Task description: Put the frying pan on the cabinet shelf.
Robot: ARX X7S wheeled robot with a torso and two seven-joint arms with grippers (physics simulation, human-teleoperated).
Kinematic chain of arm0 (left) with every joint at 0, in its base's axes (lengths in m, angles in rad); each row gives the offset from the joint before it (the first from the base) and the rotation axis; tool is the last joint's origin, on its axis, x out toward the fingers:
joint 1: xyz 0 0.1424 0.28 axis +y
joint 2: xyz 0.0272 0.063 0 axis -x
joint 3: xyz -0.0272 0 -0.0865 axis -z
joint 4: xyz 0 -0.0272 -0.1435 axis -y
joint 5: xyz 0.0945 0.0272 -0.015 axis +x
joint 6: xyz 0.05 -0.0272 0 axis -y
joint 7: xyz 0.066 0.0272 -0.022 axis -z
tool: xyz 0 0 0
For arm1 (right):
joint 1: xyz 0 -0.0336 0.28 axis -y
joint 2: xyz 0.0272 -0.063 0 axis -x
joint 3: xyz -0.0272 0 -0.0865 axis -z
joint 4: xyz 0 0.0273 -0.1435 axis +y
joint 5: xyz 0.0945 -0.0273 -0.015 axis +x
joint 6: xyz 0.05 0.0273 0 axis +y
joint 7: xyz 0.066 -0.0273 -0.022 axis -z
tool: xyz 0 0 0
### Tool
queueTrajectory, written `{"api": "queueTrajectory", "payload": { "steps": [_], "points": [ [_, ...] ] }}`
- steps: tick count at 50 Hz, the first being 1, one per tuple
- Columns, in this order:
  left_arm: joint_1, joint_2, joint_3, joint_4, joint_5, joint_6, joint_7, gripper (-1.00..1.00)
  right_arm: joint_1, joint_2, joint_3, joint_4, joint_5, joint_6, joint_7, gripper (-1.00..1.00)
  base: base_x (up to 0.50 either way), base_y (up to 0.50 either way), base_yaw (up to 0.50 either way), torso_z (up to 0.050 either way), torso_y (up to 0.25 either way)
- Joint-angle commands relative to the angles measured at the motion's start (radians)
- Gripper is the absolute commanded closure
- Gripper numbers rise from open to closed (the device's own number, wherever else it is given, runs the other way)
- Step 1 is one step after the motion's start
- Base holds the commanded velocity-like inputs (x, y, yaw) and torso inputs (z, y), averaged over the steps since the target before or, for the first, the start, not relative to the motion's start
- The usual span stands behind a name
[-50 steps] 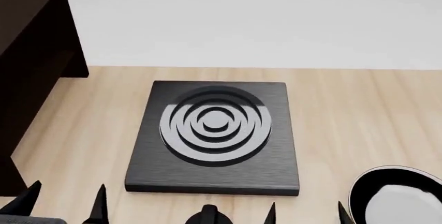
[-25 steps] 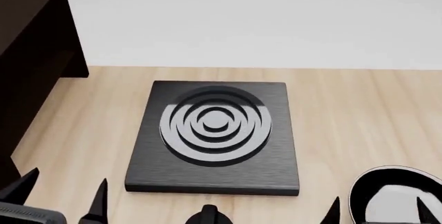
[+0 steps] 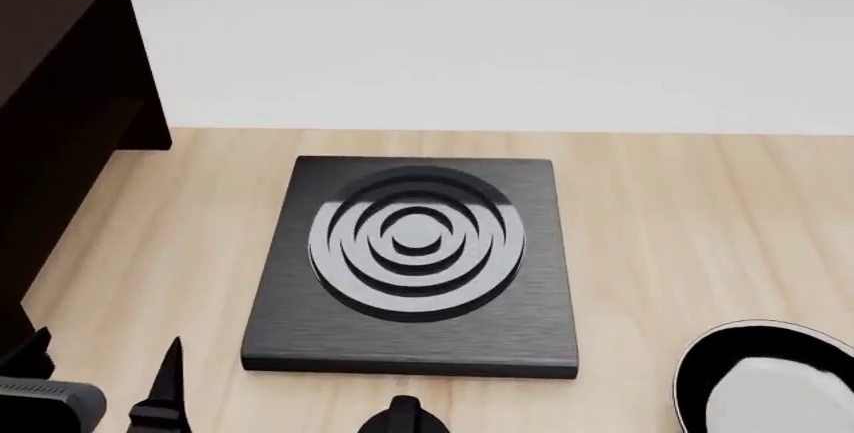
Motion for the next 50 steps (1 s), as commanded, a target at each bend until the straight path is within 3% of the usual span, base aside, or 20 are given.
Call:
{"api": "queueTrajectory", "payload": {
  "steps": [1, 14, 32, 50],
  "points": [
    [-0.006, 0.010, -0.031, -0.024, -0.016, 0.010, -0.011, -1.00, -0.081, 0.000, 0.128, 0.041, 0.249, -0.005, 0.135, -1.00, 0.00, 0.00, 0.00, 0.000, 0.000],
    [-0.002, 0.003, -0.025, -0.032, -0.020, 0.018, -0.019, -1.00, -0.078, 0.030, 0.115, 0.254, 0.324, -0.095, 0.194, -1.00, 0.00, 0.00, 0.00, 0.000, 0.000],
    [0.014, -0.009, -0.029, -0.057, -0.026, 0.049, -0.023, -1.00, 0.090, 0.071, 0.068, 0.438, 0.363, -0.035, 0.226, -1.00, 0.00, 0.00, 0.00, 0.000, 0.000],
    [0.015, -0.017, -0.018, -0.061, -0.033, 0.050, -0.034, -1.00, 0.114, 0.108, 0.034, 0.557, 0.346, -0.049, 0.264, -1.00, 0.00, 0.00, 0.00, 0.000, 0.000]
  ]
}}
